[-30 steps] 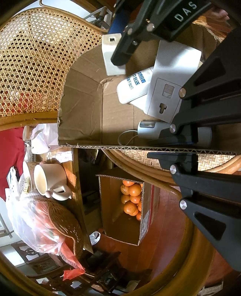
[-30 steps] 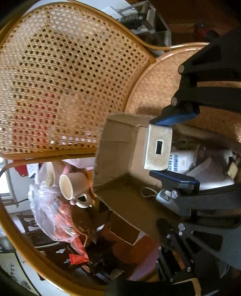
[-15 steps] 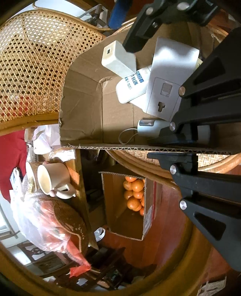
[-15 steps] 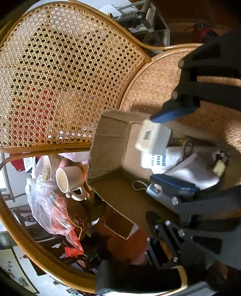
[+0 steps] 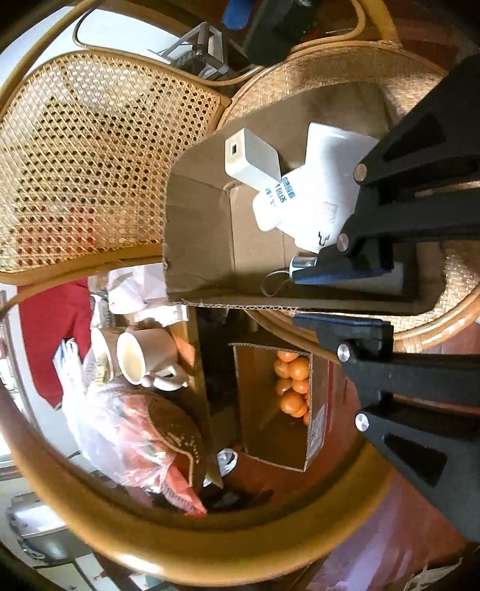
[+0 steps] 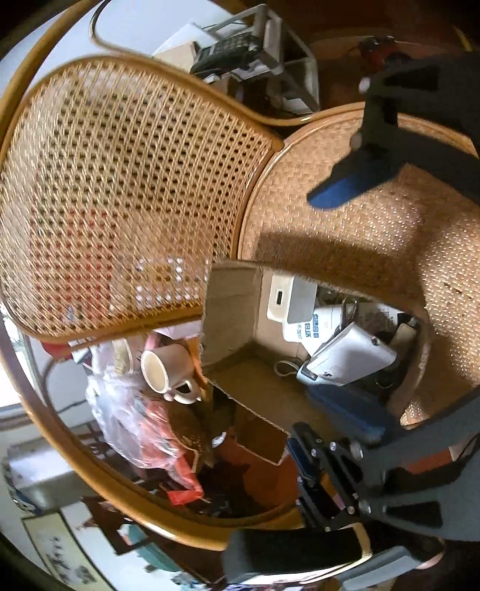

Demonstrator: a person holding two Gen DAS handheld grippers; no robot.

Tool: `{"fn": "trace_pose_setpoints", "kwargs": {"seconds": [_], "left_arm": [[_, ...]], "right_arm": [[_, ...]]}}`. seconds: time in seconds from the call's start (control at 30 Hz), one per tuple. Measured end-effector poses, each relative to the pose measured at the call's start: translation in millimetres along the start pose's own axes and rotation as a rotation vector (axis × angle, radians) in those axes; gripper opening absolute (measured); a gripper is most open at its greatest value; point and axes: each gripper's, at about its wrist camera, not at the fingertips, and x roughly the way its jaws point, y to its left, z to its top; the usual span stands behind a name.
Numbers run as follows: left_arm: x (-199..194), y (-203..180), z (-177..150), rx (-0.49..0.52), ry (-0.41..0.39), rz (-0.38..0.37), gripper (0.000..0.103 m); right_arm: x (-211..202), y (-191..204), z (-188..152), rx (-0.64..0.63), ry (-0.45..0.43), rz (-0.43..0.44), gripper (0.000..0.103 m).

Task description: Organize rigid objects

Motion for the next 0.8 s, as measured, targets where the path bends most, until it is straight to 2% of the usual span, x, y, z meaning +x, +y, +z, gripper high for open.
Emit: {"fn": "trace_pose_setpoints", "kwargs": {"seconds": [0.13,0.2,0.27,0.57,0.7,0.8], "left_arm": [[-17.4,3.5,-3.2,-0.037,-0.052,-0.016,0.044],[-27.2,0.9,-5.4,-0.025,-0.084,-0.014,0.075],[-36.4,-3.1,-7.1,0.005,-0.123,-0.003,0.087],[-70.5,-13.5,-20.8,0.066,-0.230,-0.005,0.102],[-88.7,-15.2,-32.6,0.083,-0.300,0.005,0.103],[-101.8,-13.3,-40.6,0.081,-0.339,0.005,0.103]], "right_arm": [[-20.1,-7.3,-6.3,0.015,-0.040,-0.026,0.103],[-26.3,-9.8,-10.3,0.021,-0.049,-0.039,0.103],[-32.6,-13.5,-16.2,0.033,-0.054,-0.043,0.103],[-64.1,-18.3,-40.2,0.035,-0.147,-0.090,0.103],[-84.9,-22.8,-52.9,0.049,-0.236,-0.102,0.103],[-99.5,-27.5,-62.4,0.080,-0.283,-0.078,0.103]]}}
